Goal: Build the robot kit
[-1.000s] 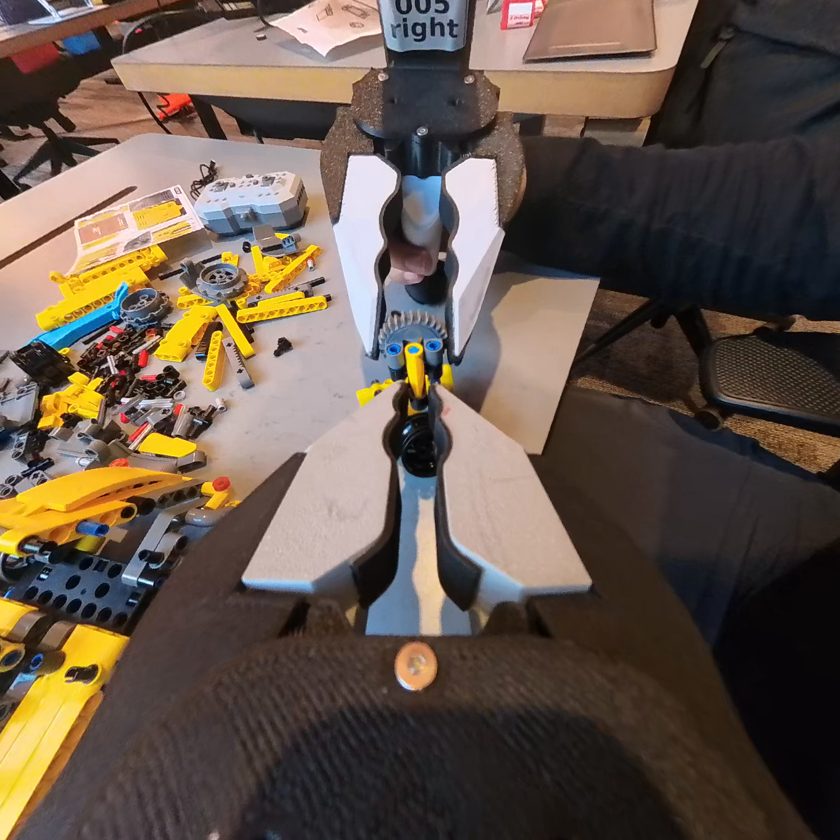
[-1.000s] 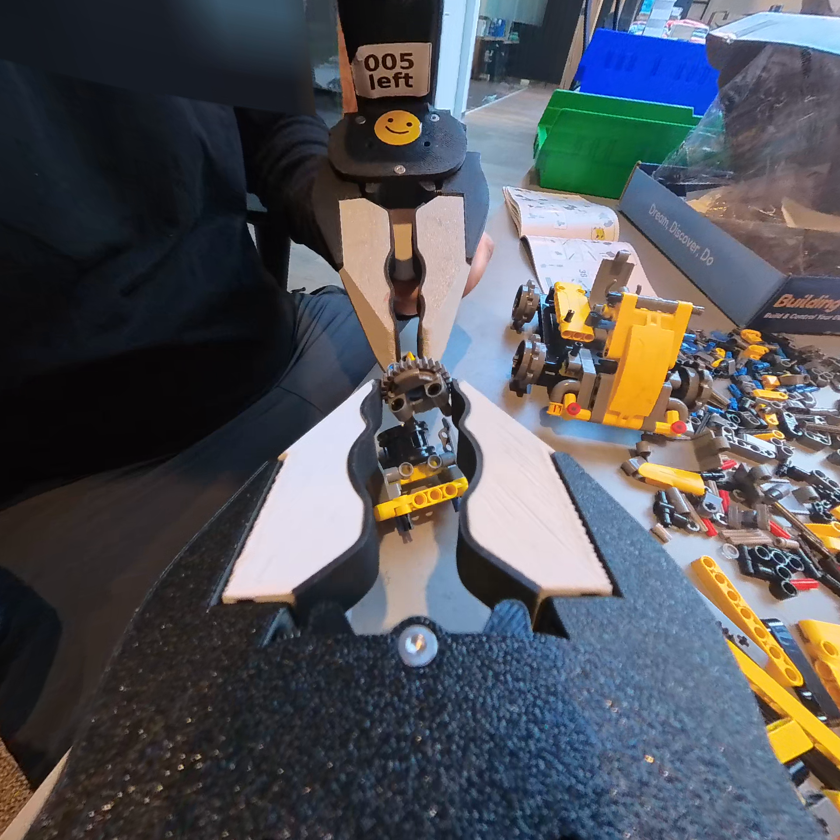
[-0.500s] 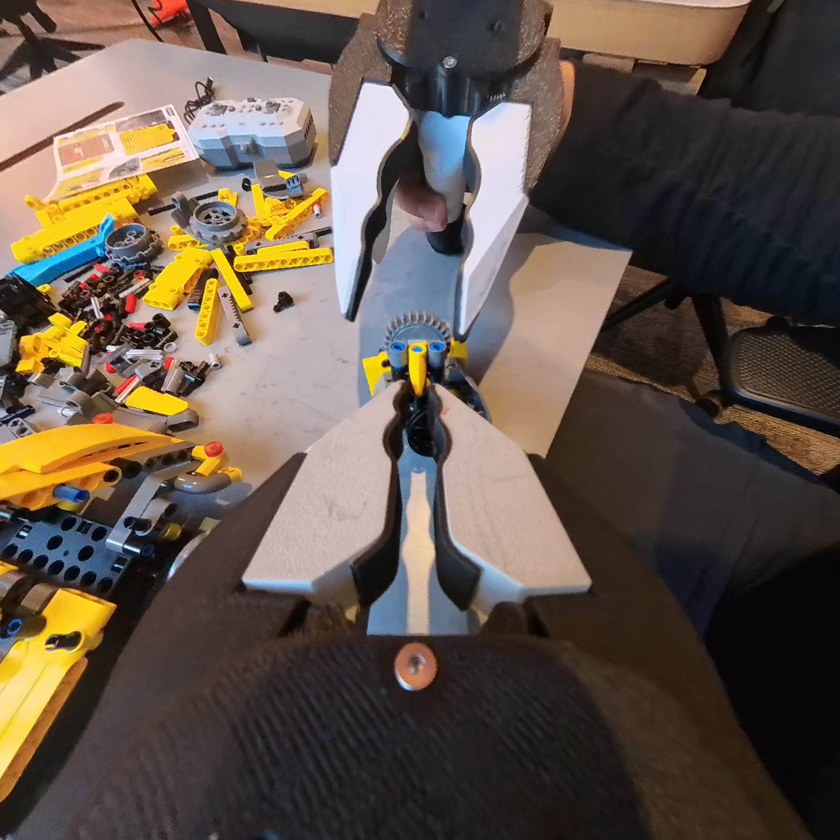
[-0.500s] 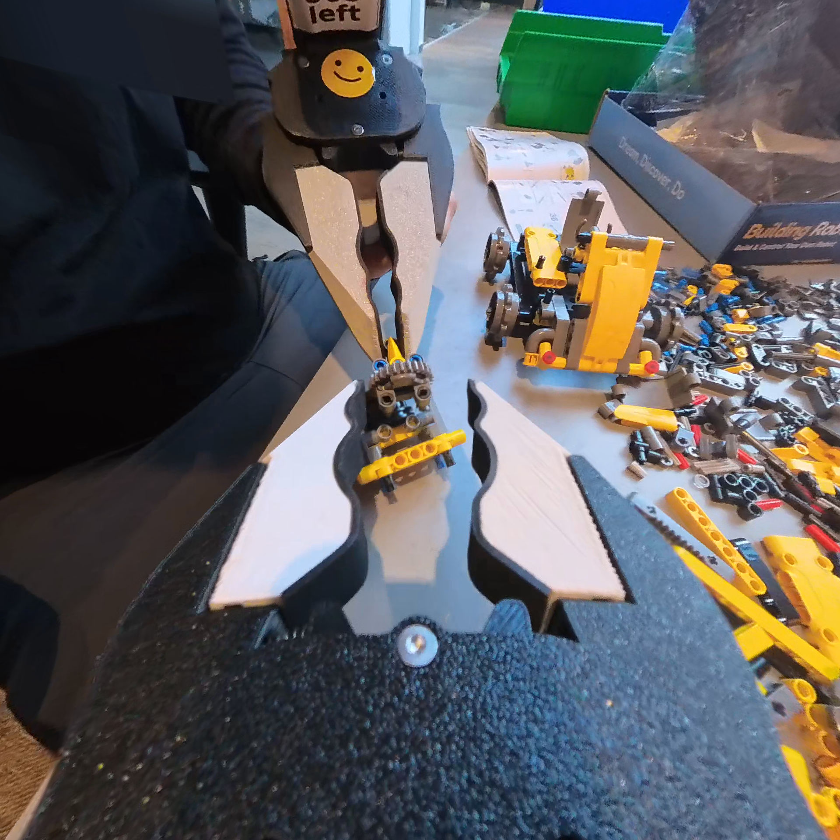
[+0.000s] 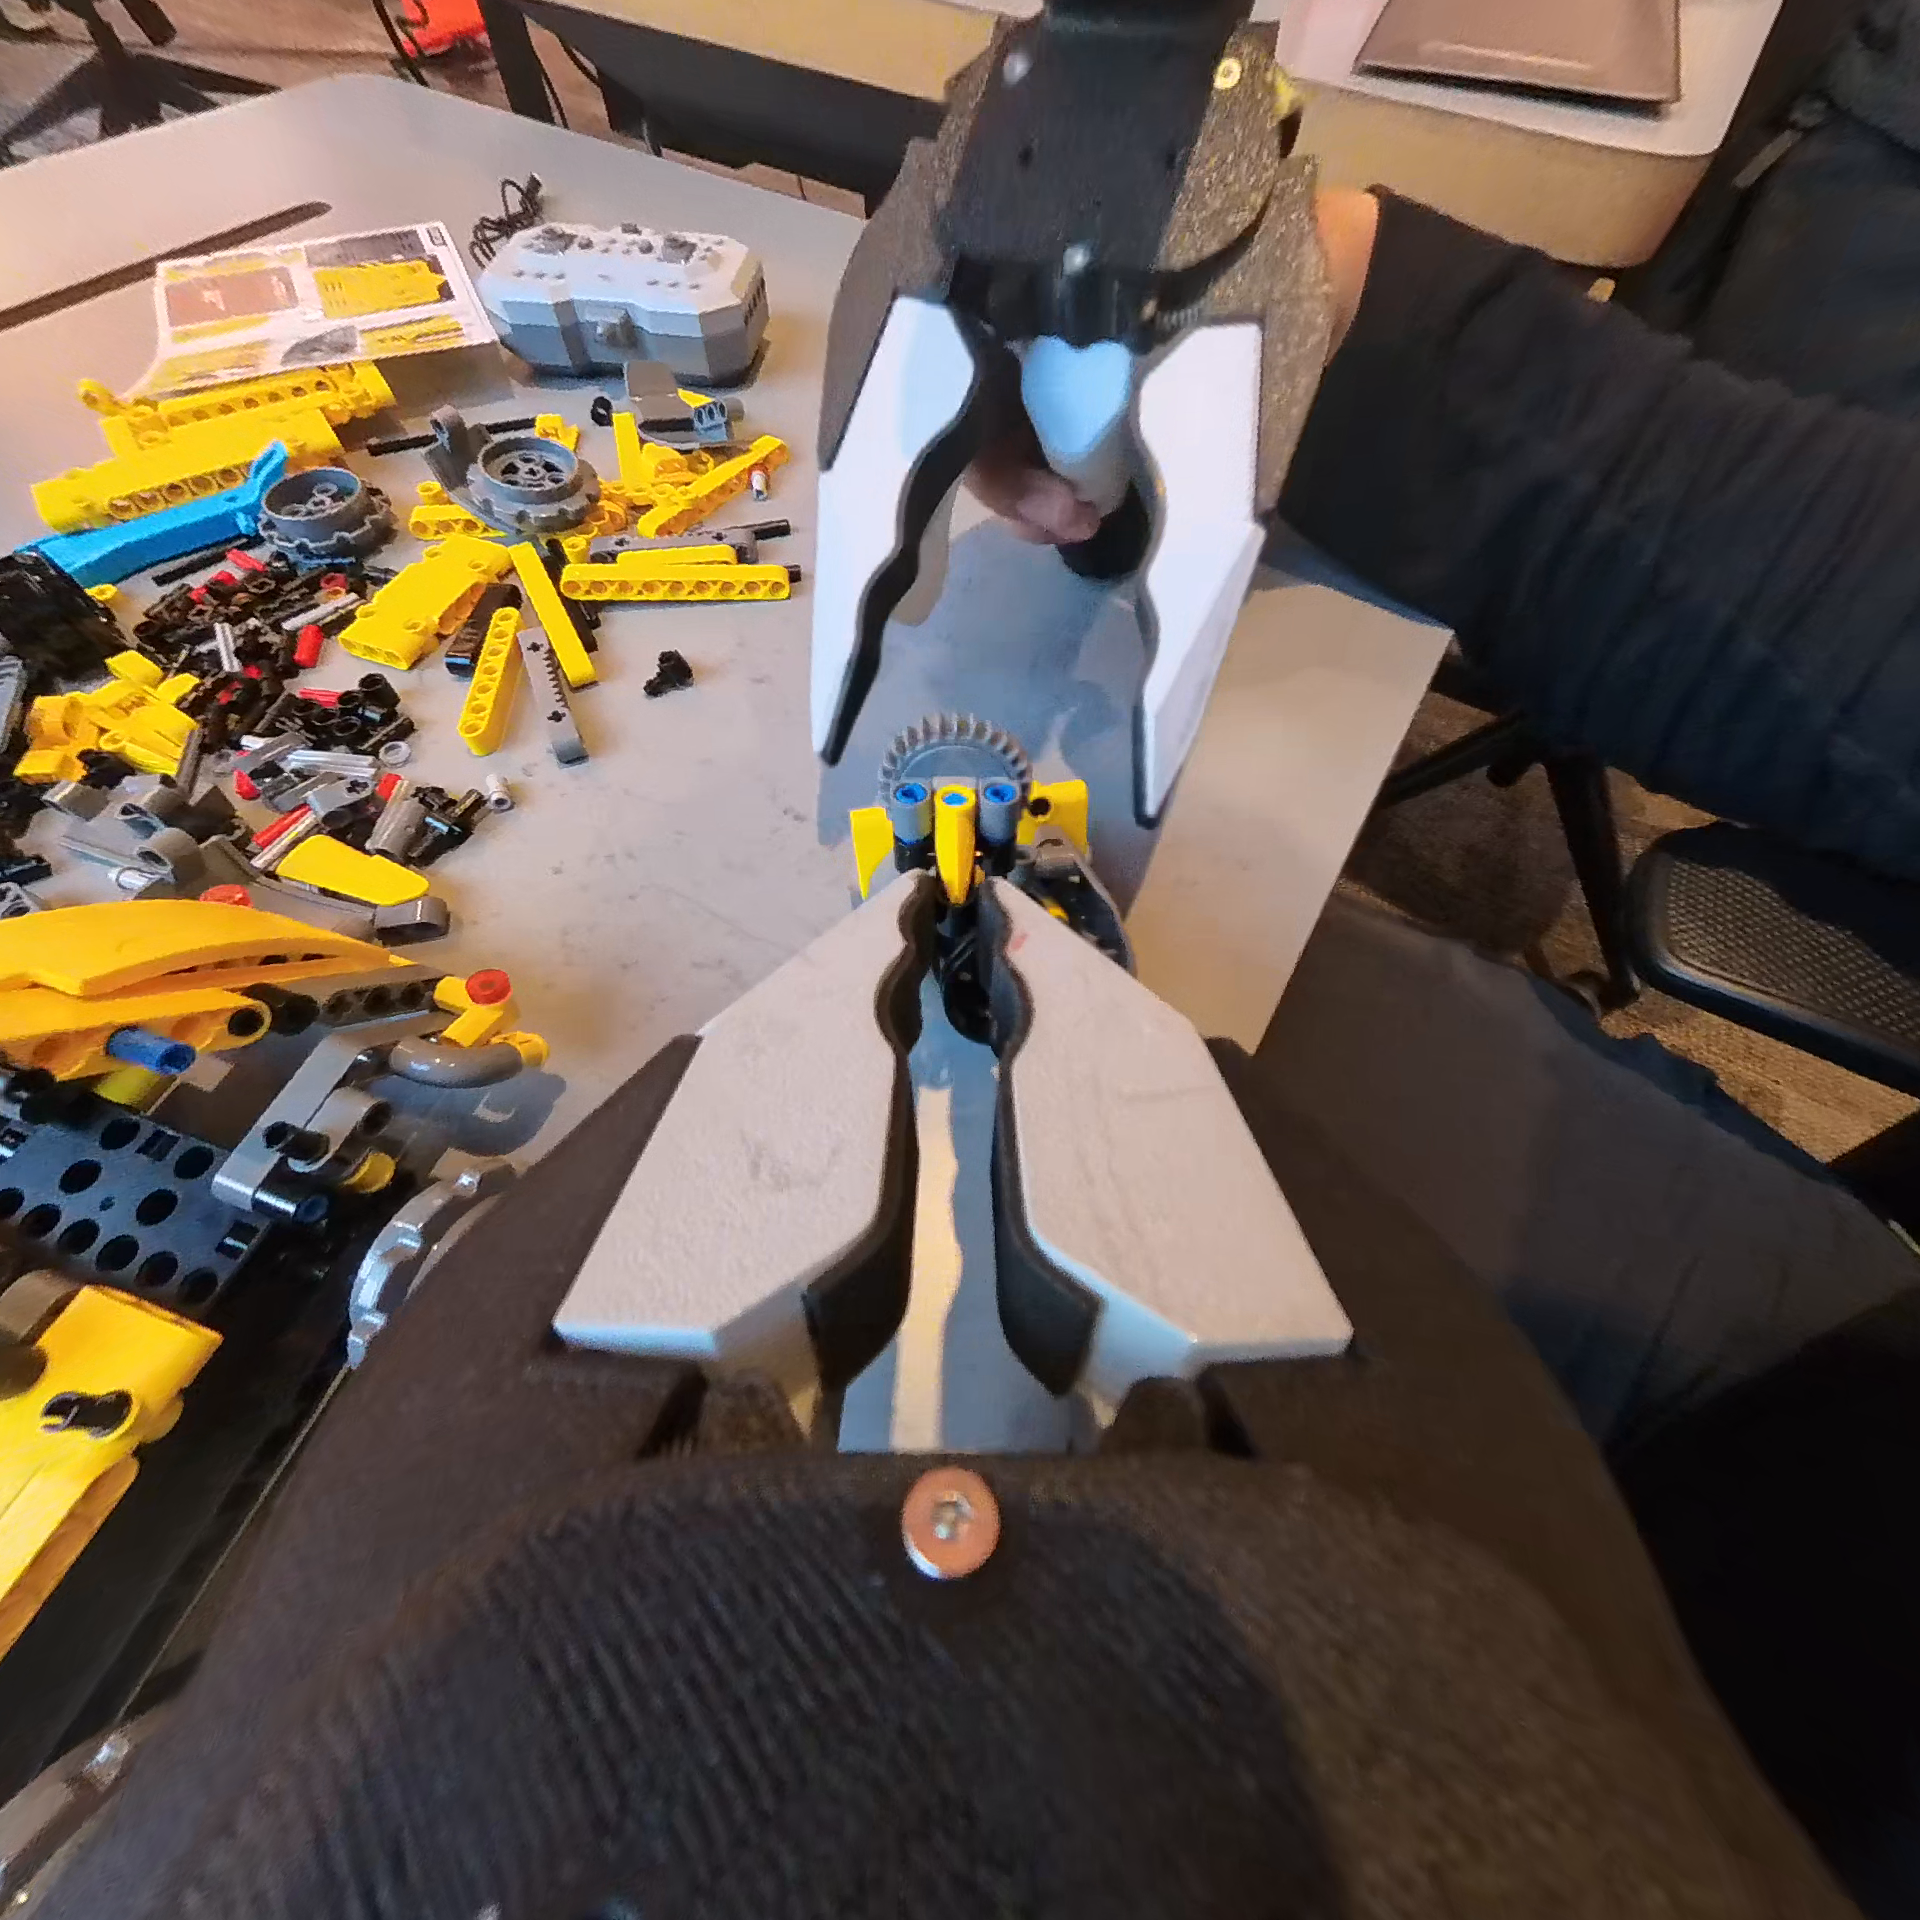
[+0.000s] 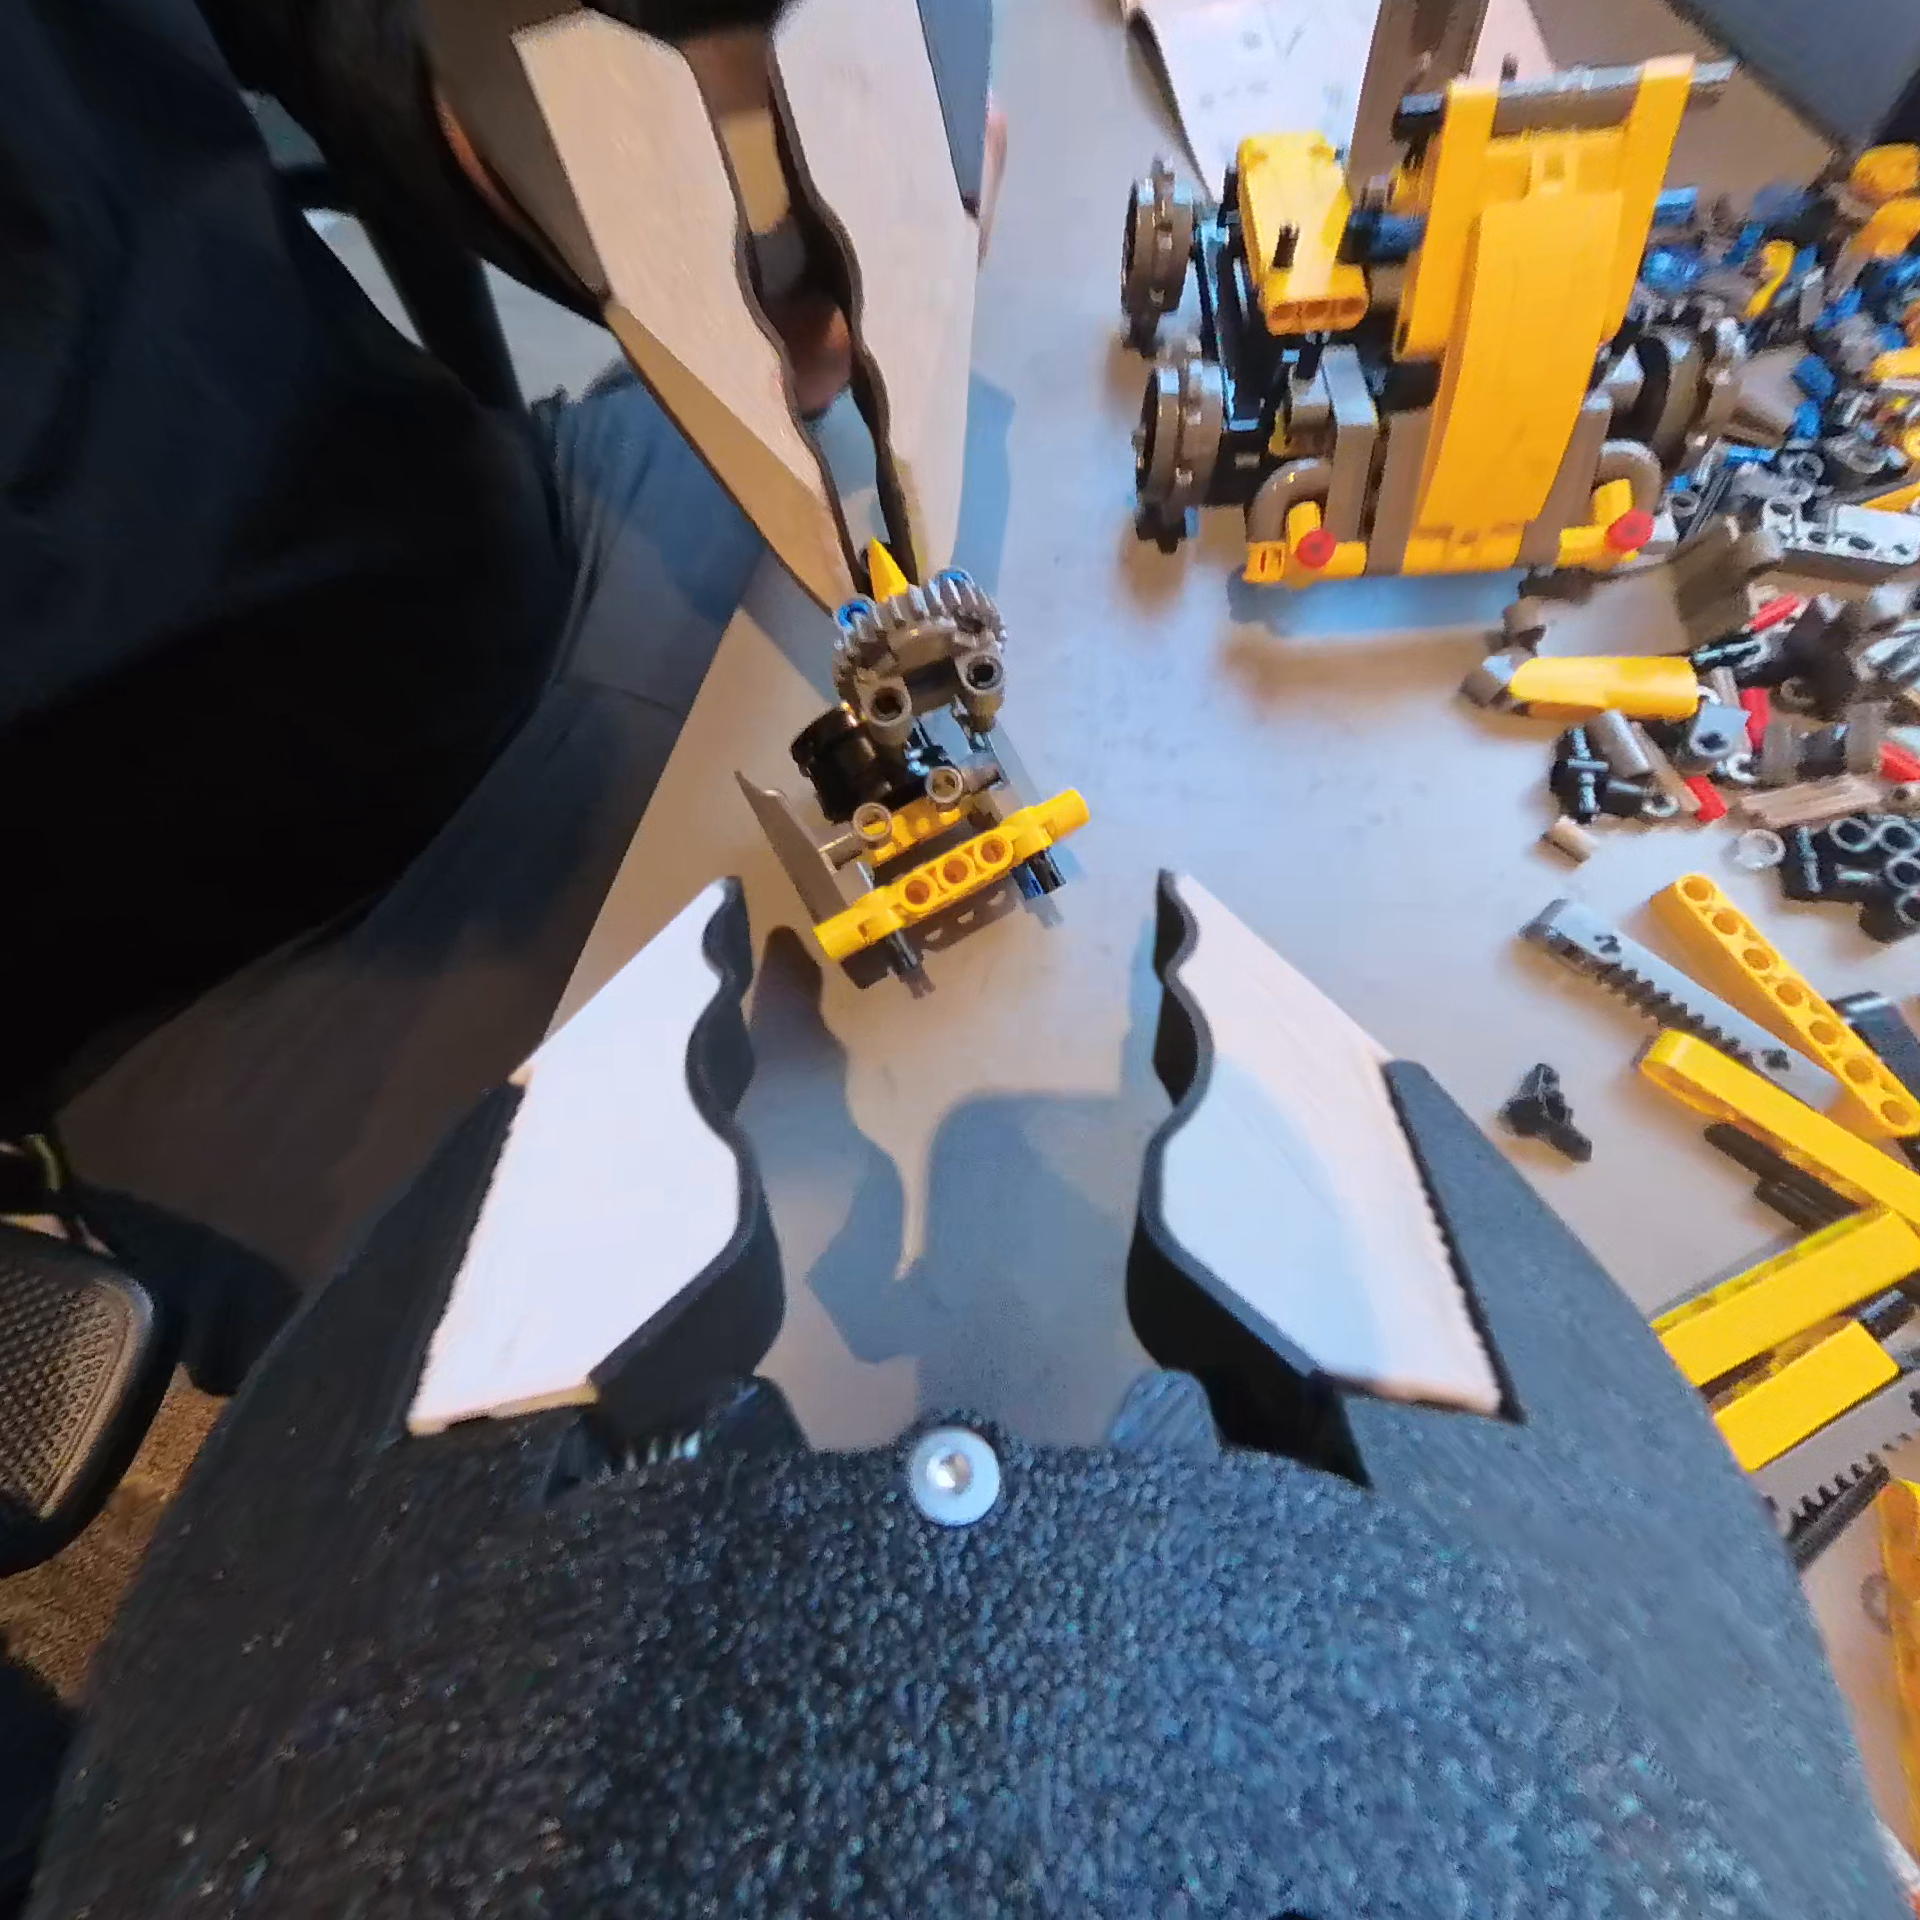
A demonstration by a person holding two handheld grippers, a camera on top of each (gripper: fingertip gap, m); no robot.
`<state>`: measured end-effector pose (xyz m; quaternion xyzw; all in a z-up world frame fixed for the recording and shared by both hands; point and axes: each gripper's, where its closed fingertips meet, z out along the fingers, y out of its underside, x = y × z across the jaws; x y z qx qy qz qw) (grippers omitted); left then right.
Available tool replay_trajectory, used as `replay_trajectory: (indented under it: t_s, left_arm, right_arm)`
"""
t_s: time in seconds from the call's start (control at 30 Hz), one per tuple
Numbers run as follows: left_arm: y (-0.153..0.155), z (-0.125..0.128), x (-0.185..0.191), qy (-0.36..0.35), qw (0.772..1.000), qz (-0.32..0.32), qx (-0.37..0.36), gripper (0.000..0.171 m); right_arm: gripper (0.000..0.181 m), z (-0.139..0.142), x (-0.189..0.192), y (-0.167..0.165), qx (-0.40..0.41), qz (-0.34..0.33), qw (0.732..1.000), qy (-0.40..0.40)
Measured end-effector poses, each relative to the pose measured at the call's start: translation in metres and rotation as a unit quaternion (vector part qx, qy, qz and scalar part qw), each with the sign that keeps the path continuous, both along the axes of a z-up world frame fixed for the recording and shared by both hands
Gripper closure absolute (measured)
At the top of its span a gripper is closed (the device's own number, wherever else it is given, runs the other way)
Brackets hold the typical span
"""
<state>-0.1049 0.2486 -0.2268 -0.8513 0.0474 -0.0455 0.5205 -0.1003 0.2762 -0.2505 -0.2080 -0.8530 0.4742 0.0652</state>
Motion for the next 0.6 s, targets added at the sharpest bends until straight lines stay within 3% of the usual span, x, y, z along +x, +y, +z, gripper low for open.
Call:
replay_trajectory:
  t_s: [0.1,0.2,0.37,0.5,0.6]
  left_arm:
    - [0.000,0.002,0.000,0.004,1.000,0.004,0.009,0.166]
    - [-0.002,0.001,0.001,0.013,1.000,0.002,0.003,0.166]
    - [-0.003,0.004,0.001,0.027,0.999,-0.027,-0.020,0.166]
    - [-0.009,0.004,0.004,0.041,0.996,-0.057,-0.060,0.166]
    - [-0.011,-0.007,0.010,0.060,0.990,-0.076,-0.098,0.166]
  right_arm:
    - [0.104,-0.010,0.000,-0.004,0.028,0.004,0.999,-0.019]
    - [0.124,-0.014,0.005,-0.014,0.036,0.011,0.999,-0.029]
    - [0.119,-0.013,0.008,-0.024,0.042,-0.021,0.999,-0.015]
    - [0.119,0.001,0.003,-0.001,0.035,-0.071,0.996,0.041]
    - [0.131,0.022,0.005,-0.004,0.020,-0.063,0.995,0.068]
